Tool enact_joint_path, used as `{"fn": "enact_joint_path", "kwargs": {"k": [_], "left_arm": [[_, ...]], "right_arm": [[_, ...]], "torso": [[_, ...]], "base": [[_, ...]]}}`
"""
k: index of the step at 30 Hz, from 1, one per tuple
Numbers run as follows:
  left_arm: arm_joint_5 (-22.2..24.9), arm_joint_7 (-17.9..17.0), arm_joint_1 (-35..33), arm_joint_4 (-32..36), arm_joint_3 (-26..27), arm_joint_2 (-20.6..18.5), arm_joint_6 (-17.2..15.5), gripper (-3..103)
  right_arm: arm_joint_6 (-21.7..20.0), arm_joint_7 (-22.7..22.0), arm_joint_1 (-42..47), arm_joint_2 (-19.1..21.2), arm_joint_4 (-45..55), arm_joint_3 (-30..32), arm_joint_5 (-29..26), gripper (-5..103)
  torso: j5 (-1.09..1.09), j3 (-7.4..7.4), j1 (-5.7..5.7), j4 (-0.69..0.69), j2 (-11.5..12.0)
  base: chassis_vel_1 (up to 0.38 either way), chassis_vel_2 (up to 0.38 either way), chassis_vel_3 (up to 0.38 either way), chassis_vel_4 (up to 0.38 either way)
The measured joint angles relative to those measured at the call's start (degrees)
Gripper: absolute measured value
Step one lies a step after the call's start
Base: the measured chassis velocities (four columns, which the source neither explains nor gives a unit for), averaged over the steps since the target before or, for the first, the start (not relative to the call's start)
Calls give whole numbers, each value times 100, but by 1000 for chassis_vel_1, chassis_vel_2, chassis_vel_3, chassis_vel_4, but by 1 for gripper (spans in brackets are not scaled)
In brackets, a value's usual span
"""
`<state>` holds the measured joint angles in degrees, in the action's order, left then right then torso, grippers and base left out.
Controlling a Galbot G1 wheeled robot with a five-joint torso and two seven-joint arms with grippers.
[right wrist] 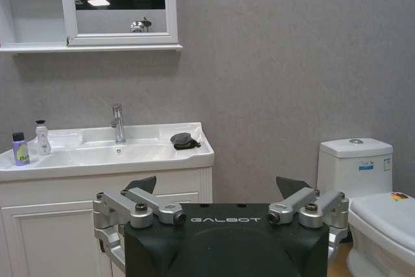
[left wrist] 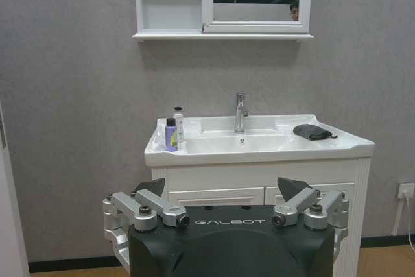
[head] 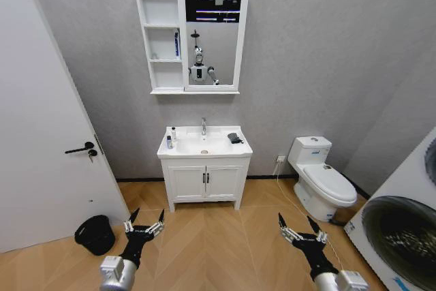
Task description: Move facial cleanser and shampoo from washbasin to cabinet, then wipe washbasin with towel.
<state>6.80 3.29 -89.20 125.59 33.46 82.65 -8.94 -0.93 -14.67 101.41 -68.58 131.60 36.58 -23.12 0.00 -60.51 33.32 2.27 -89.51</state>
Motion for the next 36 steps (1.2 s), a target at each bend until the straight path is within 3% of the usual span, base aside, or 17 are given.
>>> {"fn": "enact_joint_path", "kwargs": {"k": [19,22,23,36], "left_arm": [[15,-49,236,-356,7,-32,66,99],[16,-63,230,-355,-2,-34,66,99],[15,-63,227,-355,-9,-30,68,99],[-76,-62,150,-326,-96,-1,86,99]], "right_arm": [[63,16,-20,8,-86,-74,60,100],[80,20,-7,1,-78,-75,68,100],[96,22,7,-1,-68,-76,77,100],[155,32,-1,-29,-98,-128,149,100]], "torso": [[-2,-1,4,1,2],[2,-1,3,-4,1],[-5,-1,2,0,1],[1,0,1,0,1]], "base": [[-182,182,179,-190],[-226,241,226,-230],[-236,214,212,-233],[-232,217,227,-228]]}}
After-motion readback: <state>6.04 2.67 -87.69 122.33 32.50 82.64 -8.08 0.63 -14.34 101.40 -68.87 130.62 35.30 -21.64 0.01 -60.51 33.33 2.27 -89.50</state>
